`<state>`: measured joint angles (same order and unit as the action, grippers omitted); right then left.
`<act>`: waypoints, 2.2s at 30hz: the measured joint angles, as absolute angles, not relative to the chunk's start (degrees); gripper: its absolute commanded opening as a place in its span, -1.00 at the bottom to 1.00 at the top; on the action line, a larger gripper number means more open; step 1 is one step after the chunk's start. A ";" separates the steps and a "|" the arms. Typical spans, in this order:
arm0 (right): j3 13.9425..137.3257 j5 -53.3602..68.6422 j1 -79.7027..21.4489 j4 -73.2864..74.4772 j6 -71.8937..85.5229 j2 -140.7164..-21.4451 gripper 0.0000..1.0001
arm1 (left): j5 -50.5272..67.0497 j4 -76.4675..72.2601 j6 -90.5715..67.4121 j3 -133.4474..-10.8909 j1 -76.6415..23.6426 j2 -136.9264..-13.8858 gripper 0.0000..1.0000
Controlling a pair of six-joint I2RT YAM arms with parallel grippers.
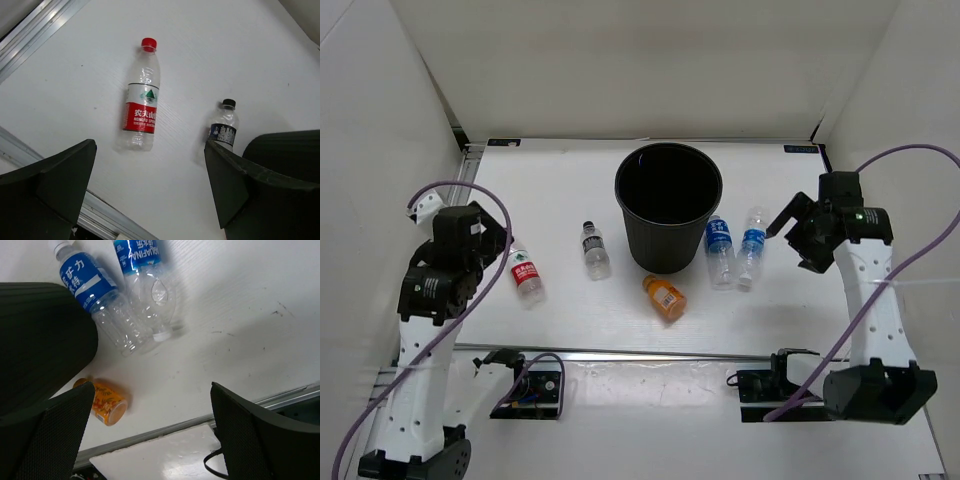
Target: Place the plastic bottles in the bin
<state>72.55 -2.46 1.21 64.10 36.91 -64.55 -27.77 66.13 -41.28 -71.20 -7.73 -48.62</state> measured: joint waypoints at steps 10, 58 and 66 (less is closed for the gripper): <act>73.14 -4.34 1.76 59.24 34.92 -75.24 1.00 | -23.20 61.19 -32.03 -70.61 -11.18 -57.82 1.00; 86.11 -6.42 -0.19 49.50 35.92 -114.67 -0.11 | -22.83 63.09 -30.04 -73.41 -12.56 -68.82 1.00; 103.26 -5.37 5.37 51.88 37.54 -104.66 -0.35 | -19.59 60.25 -30.04 -70.72 -12.58 -68.64 1.00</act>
